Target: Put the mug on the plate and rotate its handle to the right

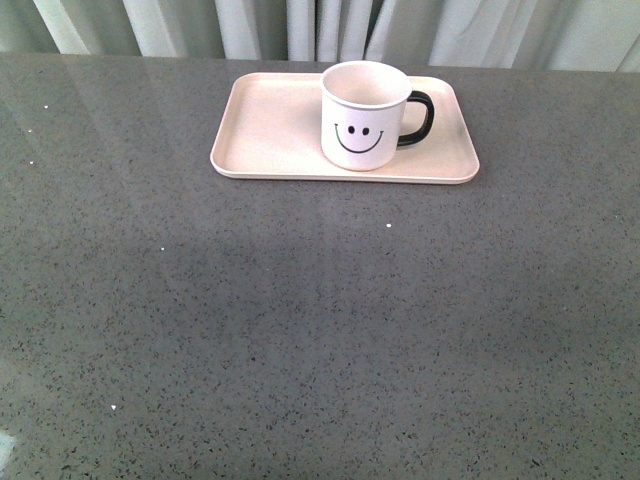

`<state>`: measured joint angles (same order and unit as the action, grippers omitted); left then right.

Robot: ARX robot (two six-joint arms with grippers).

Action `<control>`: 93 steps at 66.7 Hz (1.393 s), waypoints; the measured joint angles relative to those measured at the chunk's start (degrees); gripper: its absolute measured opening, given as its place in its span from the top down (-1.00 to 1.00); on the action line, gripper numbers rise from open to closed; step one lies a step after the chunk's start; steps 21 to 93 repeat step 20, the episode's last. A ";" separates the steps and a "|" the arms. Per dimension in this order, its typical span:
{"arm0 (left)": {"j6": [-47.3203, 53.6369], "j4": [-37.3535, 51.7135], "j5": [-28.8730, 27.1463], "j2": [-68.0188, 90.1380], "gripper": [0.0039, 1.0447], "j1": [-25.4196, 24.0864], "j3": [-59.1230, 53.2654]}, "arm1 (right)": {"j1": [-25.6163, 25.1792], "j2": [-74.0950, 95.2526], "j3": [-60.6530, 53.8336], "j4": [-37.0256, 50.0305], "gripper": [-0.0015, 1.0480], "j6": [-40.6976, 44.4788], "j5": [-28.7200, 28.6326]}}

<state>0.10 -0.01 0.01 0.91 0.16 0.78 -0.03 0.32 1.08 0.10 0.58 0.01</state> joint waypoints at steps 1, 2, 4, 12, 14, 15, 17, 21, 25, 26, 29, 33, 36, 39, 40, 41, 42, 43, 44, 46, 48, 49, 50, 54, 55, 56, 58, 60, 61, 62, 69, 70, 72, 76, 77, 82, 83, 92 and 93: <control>0.00 0.00 0.00 0.00 -0.83 0.00 0.00 | 0.00 0.00 0.00 0.00 -0.82 0.00 0.00; 0.02 0.00 0.00 0.00 -0.83 0.00 -0.02 | 0.00 0.00 0.00 0.00 -0.82 0.00 0.00; 0.00 0.00 0.00 0.00 -0.83 0.00 -0.02 | 0.00 0.00 0.00 0.00 -0.82 0.00 0.00; 0.00 0.00 0.00 0.00 -0.83 0.00 -0.02 | 0.00 0.00 0.00 0.00 -0.82 0.00 0.00; 0.02 0.00 0.00 0.00 -0.83 0.00 -0.02 | 0.00 0.00 0.00 0.00 -0.82 0.00 0.00; 0.02 0.00 0.00 0.00 -0.83 0.00 0.00 | 0.00 0.00 0.00 -0.02 -0.82 0.00 0.00; 0.00 0.00 0.00 0.00 -0.83 0.00 0.00 | 0.02 0.00 0.00 -0.02 -0.82 0.00 0.00; 0.00 0.00 0.00 0.00 -0.83 0.00 -0.02 | 0.00 0.00 0.00 -0.02 -0.82 0.00 0.00; 0.00 0.00 0.00 0.00 -0.83 0.00 -0.02 | 0.00 0.00 0.00 -0.02 -0.82 0.00 0.00; 0.00 0.00 0.00 0.00 -0.83 0.00 -0.02 | 0.00 0.00 0.00 -0.02 -0.82 0.00 0.00; 0.00 0.00 0.00 0.00 -0.83 0.00 -0.02 | 0.00 0.00 0.00 -0.02 -0.82 0.00 0.00; 0.00 0.00 0.00 0.00 -0.83 0.00 -0.02 | 0.00 0.00 0.00 -0.02 -0.82 0.00 0.00; 0.00 0.00 0.00 0.00 -0.83 0.00 -0.02 | 0.00 0.00 0.00 -0.02 -0.82 0.00 0.00; 0.00 0.00 0.00 0.00 -0.83 0.00 -0.02 | 0.00 0.00 0.00 -0.02 -0.82 0.00 0.00; 0.00 0.00 0.00 0.00 -0.83 0.00 -0.02 | 0.00 0.00 0.00 -0.02 -0.82 0.00 0.00; 0.00 0.00 0.00 0.00 -0.83 0.00 -0.02 | 0.00 0.00 0.00 -0.02 -0.82 0.00 0.00; 0.00 0.00 0.00 0.00 -0.83 0.00 -0.02 | 0.00 0.00 0.00 -0.02 -0.82 0.00 0.00; 0.00 0.00 0.00 0.00 -0.83 0.00 -0.02 | 0.00 0.00 0.00 -0.02 -0.82 0.00 0.00; 0.00 0.00 0.00 0.00 -0.83 0.00 -0.02 | 0.00 0.00 0.00 -0.02 -0.82 0.00 0.00; 0.00 0.00 0.00 0.00 -0.83 0.00 -0.02 | 0.00 0.00 0.00 -0.02 -0.82 0.00 0.00; 0.00 0.00 0.00 0.00 -0.83 0.00 -0.02 | 0.00 0.00 0.00 -0.02 -0.82 0.00 0.00; 0.00 0.00 0.00 0.00 -0.83 0.00 -0.02 | 0.00 0.00 0.00 -0.02 -0.82 0.00 0.00; 0.00 0.00 0.00 0.00 -0.83 0.00 -0.02 | 0.00 0.00 0.00 -0.02 -0.82 0.00 0.00; 0.00 0.00 0.00 0.00 -0.83 0.00 -0.02 | 0.00 0.00 0.00 -0.02 -0.82 0.00 0.00; 0.00 0.00 0.00 0.00 -0.83 0.00 -0.02 | 0.00 0.00 0.00 -0.02 -0.82 0.00 0.00; 0.00 0.00 0.00 0.00 -0.83 0.00 -0.02 | 0.00 0.00 0.00 -0.02 -0.82 0.00 0.00; 0.00 0.00 0.00 0.00 -0.83 0.00 -0.02 | 0.00 0.00 0.00 -0.02 -0.82 0.00 0.00; 0.00 0.00 0.00 0.00 -0.83 0.00 -0.02 | 0.00 0.00 0.00 -0.02 -0.82 0.00 0.00; 0.00 0.00 0.00 0.00 -0.83 0.00 -0.02 | 0.00 0.00 0.00 -0.02 -0.82 0.00 0.00; 0.00 0.00 0.00 0.00 -0.83 0.00 -0.02 | 0.00 0.00 0.00 -0.02 -0.82 0.00 0.00; 0.00 0.00 0.00 0.00 -0.83 0.00 -0.02 | 0.00 0.00 0.00 -0.02 -0.82 0.00 0.00; 0.00 0.00 0.00 0.00 -0.83 0.00 -0.02 | 0.00 0.00 0.00 -0.02 -0.82 0.00 0.00; 0.00 0.00 0.00 0.00 -0.83 0.00 -0.02 | 0.00 0.00 0.00 -0.02 -0.82 0.00 0.00; 0.00 0.00 0.00 0.00 -0.83 0.00 -0.02 | 0.00 0.00 0.00 -0.02 -0.82 0.00 0.00; 0.00 0.00 0.00 0.00 -0.83 0.00 -0.02 | 0.00 0.00 0.00 -0.02 -0.82 0.00 0.00; 0.00 0.00 0.00 0.00 -0.83 0.00 -0.02 | 0.00 0.00 0.00 -0.02 -0.82 0.00 0.00; 0.00 0.00 0.00 0.00 -0.83 0.00 -0.02 | 0.00 0.00 0.00 -0.02 -0.82 0.00 0.00; 0.00 0.00 0.00 0.00 -0.83 0.00 -0.02 | 0.00 0.00 0.00 -0.02 -0.82 0.00 0.00; 0.00 0.00 0.00 0.00 -0.83 0.00 -0.02 | 0.00 0.00 0.00 -0.02 -0.82 0.00 0.00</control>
